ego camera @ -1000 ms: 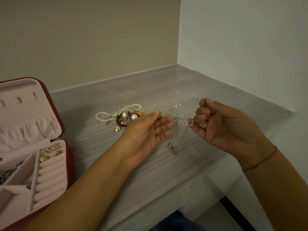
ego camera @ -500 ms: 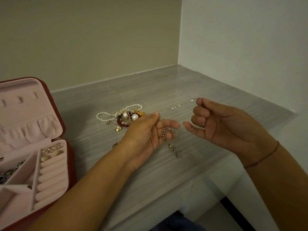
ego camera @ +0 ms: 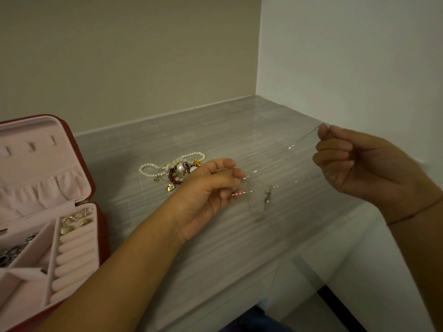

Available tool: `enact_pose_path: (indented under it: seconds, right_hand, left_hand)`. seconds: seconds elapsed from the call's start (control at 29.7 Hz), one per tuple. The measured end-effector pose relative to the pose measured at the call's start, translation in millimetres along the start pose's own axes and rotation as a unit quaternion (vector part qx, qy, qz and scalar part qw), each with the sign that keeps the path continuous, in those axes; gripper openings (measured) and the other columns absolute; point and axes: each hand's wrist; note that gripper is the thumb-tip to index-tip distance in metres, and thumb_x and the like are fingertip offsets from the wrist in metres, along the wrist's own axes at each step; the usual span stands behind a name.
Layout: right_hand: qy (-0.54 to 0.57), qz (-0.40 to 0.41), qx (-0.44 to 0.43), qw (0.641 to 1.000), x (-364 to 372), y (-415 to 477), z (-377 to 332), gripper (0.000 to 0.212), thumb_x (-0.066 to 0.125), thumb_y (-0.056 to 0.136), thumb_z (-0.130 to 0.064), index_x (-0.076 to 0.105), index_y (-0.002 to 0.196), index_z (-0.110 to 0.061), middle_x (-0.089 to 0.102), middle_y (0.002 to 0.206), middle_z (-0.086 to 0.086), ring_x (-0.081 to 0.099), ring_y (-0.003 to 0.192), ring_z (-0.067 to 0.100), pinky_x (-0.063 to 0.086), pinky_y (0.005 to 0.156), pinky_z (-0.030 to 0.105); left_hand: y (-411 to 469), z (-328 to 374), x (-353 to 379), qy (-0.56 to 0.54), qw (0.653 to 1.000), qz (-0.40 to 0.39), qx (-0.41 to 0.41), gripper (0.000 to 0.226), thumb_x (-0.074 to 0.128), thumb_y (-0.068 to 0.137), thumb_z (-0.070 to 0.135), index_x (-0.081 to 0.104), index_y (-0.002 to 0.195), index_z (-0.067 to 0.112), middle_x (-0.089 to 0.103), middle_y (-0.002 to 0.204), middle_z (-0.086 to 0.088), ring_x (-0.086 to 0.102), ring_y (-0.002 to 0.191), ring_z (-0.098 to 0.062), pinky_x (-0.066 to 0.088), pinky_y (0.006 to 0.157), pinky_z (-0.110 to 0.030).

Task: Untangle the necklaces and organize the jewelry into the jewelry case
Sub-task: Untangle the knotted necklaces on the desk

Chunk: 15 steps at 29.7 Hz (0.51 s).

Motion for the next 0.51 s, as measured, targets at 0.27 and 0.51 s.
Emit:
enact_pose_path:
  seconds: [0.27, 0.51]
  right_hand:
    - [0.077, -0.145, 0.123, 0.979, -36.8, 2.9, -16.3, 0.045, 0.019, 0.103, -0.022, 0.048, 0.132, -0.003, 0.06, 0.089, 0.012, 0.056, 0.08, 0.019, 0.05, 0.07, 0.03]
    - [0.085, -0.184, 0.113, 0.973, -34.6, 4.8, -1.1, 0.043, 0.021, 0.103, -0.016, 0.039, 0.141, -0.008, 0.057, 0.093, 0.01, 0.052, 0.07, 0.016, 0.048, 0.06, 0.026]
  left_hand:
    - [1.4, -2.7, -4.4, 0.175, 0.982, 0.061, 0.033, 0.047, 0.048, 0.072, -0.025, 0.062, 0.093, 0.015, 0.058, 0.083, 0.001, 0.051, 0.053, -0.008, 0.046, 0.052, -0.021]
    - [-3.1, -4.2, 1.8, 0.228, 0.974, 0.011, -0.003, 0.037, 0.057, 0.076, -0.016, 0.064, 0.097, 0.013, 0.055, 0.073, 0.003, 0.044, 0.046, -0.003, 0.035, 0.043, -0.018]
Point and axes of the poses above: each hand's wrist, its own y-axis towards the middle knuckle, its own x-axis out of the palm, z = x × y
